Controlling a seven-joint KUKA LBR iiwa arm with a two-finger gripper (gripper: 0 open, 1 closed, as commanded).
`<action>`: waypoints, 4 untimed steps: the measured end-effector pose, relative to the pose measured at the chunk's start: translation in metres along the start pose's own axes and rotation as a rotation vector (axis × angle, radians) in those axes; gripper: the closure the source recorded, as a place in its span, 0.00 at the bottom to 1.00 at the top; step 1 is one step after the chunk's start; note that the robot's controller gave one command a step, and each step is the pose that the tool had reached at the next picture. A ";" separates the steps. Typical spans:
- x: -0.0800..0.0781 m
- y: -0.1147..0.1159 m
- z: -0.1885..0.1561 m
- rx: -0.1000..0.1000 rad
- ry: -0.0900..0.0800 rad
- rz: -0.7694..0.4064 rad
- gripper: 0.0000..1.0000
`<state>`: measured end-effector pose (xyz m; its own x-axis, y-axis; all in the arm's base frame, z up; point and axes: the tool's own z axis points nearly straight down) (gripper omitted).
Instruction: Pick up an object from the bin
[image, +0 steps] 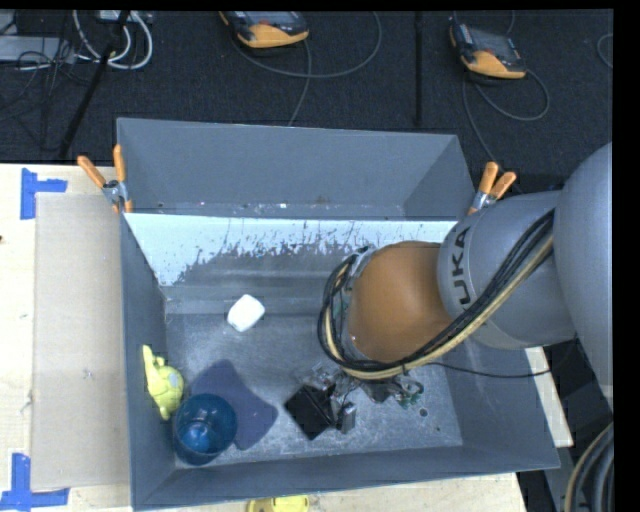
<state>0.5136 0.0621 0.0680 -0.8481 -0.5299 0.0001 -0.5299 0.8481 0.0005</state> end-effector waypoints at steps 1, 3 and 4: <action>0.001 0.001 -0.005 -0.003 0.006 -0.007 1.00; 0.001 0.001 -0.041 -0.001 0.001 -0.001 1.00; 0.000 0.001 -0.055 0.000 0.000 -0.001 1.00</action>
Offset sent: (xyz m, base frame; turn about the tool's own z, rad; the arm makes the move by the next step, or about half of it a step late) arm 0.0001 0.0000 0.0174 0.0000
